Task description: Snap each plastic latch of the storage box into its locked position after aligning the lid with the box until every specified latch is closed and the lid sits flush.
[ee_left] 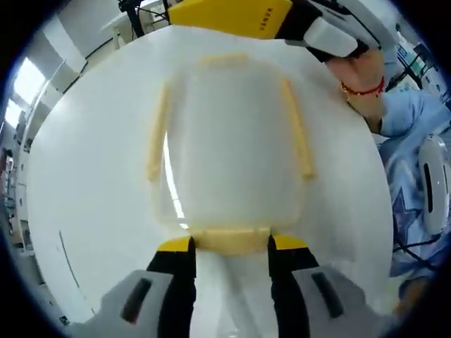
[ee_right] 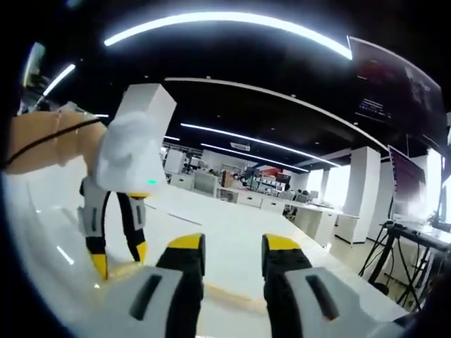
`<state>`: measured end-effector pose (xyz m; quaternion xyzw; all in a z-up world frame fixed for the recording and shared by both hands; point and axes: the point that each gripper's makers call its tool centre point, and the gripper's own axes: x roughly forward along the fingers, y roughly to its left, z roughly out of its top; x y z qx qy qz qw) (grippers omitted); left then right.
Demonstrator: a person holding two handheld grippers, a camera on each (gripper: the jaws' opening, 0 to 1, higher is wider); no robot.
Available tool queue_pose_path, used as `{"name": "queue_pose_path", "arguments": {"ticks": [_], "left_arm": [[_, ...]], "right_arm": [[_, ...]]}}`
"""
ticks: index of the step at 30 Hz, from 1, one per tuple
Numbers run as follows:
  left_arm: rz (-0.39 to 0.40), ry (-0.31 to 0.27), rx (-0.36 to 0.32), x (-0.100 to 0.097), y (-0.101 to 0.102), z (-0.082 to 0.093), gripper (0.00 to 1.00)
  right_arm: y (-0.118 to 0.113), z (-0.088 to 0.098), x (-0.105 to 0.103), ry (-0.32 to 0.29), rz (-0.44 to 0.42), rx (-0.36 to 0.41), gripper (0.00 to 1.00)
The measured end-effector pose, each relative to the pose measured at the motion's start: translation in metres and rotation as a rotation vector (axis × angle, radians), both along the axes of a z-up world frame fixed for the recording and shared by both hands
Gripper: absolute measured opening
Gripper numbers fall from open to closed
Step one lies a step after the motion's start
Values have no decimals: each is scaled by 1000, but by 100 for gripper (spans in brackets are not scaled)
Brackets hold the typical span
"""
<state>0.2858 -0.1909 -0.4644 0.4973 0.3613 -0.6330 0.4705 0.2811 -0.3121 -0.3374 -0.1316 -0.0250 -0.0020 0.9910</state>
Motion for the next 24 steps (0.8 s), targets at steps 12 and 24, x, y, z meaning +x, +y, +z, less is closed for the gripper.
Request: {"name": "queue_pose_path", "arguments": {"ticks": [12, 24], "left_arm": [[7, -20, 63, -1, -2, -1, 40], [21, -26, 72, -1, -4, -3, 40]], "right_arm": [[-1, -6, 3, 36, 7, 6, 31], [-11, -9, 5, 42, -34, -9, 30]]}}
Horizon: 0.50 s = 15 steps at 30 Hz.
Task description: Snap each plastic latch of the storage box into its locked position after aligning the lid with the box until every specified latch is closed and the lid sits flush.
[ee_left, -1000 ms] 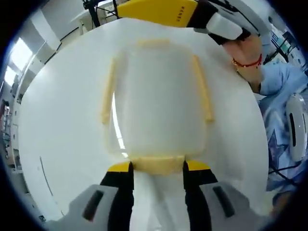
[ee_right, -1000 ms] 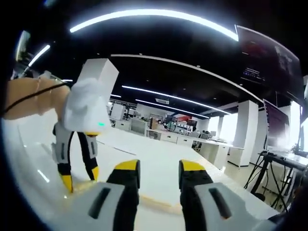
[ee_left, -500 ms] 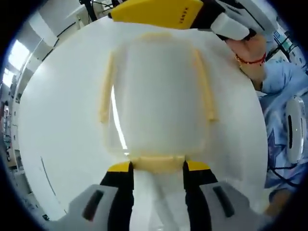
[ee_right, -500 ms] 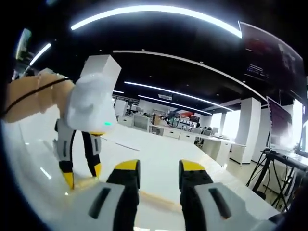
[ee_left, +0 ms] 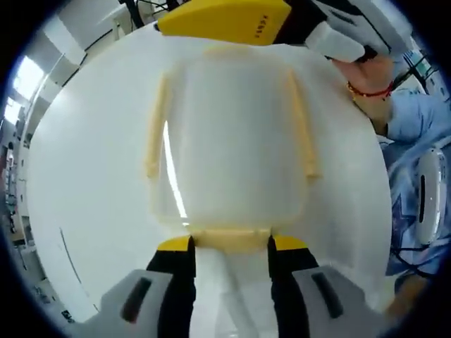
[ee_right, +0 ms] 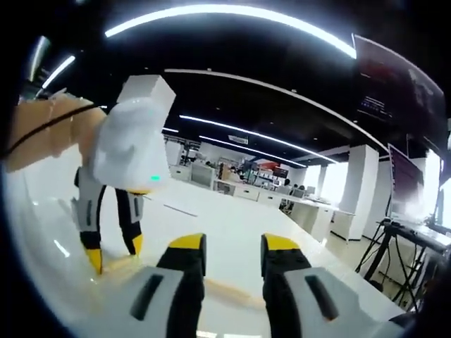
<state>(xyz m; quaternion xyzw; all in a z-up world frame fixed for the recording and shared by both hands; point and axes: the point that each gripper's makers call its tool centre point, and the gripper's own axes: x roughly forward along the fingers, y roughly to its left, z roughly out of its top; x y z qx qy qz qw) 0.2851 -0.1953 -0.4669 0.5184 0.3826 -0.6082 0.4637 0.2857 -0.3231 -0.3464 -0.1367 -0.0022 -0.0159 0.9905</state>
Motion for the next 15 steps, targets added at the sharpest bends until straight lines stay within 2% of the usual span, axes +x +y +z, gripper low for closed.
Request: {"name": "queue_pose_path", "arguments": {"ticks": [4, 8, 9, 11, 13, 15], "left_arm": [[8, -3, 6, 0, 1, 0, 40], [8, -4, 10, 0, 1, -1, 40], [10, -6, 12, 0, 2, -1, 40], [11, -5, 12, 0, 2, -1, 40], [10, -4, 10, -1, 3, -2, 40], [8, -5, 14, -1, 3, -2, 40]], "right_arm": [[-3, 0, 0, -5, 9, 22, 30], [-5, 0, 2, 30, 41, -30, 30], [-1, -2, 3, 66, 96, -24, 30], [3, 2, 5, 91, 160, 4, 30], [6, 2, 5, 119, 217, -57, 30], [1, -1, 5, 155, 220, -121, 30]]}}
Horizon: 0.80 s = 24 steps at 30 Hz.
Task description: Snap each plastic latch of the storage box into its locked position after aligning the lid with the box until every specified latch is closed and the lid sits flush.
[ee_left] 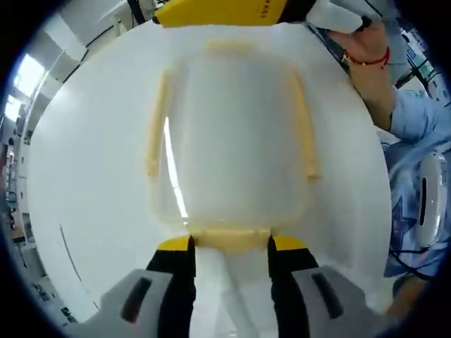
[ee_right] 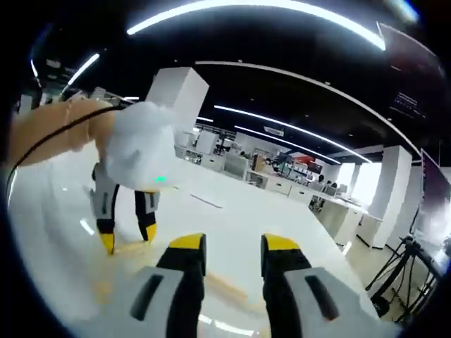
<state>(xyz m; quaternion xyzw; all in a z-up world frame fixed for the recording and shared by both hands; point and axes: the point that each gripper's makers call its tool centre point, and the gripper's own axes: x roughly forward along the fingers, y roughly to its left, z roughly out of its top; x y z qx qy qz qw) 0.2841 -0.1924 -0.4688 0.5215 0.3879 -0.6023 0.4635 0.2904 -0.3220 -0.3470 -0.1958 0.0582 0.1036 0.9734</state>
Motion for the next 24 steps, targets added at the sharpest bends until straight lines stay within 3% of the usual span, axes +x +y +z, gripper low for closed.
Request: {"name": "queue_pose_path", "arguments": {"ticks": [7, 10, 17, 24], "left_arm": [[-5, -8, 28, 0, 2, 0, 40], [-6, -8, 29, 0, 3, 0, 40], [-8, -9, 33, 0, 5, 0, 40], [-8, -5, 23, -1, 5, 0, 40]], "right_arm": [[-13, -15, -6, 115, 90, -131, 30], [-18, -26, -14, 179, 168, -207, 30], [-33, -44, -32, 322, 310, -248, 30], [-43, -61, -46, 424, 386, -316, 34]]}}
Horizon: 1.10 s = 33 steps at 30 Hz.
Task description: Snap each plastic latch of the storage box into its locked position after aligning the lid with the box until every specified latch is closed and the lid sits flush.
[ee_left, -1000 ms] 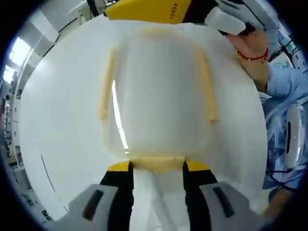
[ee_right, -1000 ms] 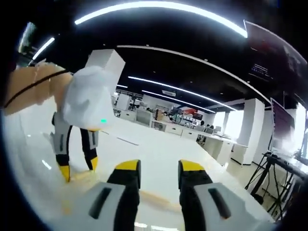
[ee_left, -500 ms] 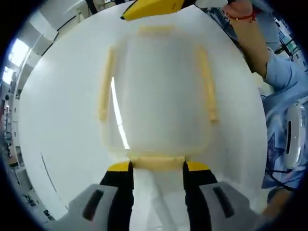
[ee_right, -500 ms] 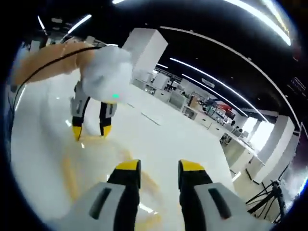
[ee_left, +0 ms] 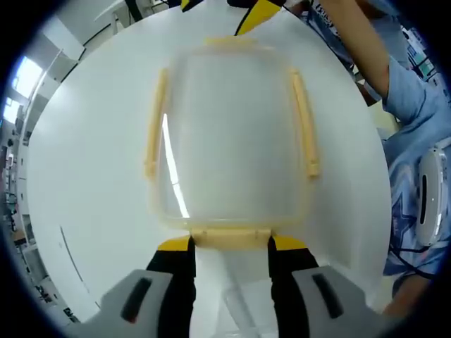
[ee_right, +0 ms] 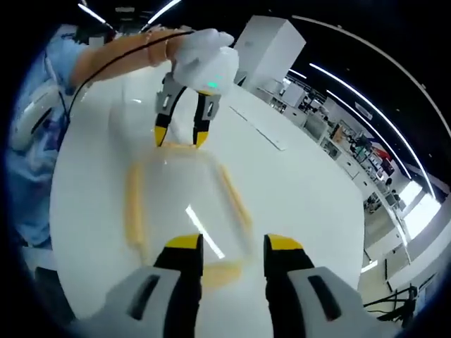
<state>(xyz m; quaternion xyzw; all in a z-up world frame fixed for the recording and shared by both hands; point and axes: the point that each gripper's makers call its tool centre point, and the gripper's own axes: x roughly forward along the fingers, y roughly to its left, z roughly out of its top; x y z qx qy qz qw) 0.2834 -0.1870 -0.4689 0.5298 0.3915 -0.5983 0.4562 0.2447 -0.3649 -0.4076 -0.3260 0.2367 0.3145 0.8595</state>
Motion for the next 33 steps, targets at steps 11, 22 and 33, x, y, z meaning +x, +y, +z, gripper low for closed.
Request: {"name": "queue_pose_path", "arguments": {"ticks": [11, 22, 33], "left_arm": [[-4, 2, -6, 0, -2, 0, 40], [-10, 7, -12, 1, -3, 0, 40], [-9, 15, -37, 2, -4, 1, 40]], "right_arm": [[-21, -34, -34, 239, 112, -67, 39], [-26, -52, -24, 330, 137, -94, 44], [-25, -54, -14, 421, 197, -106, 45]]}}
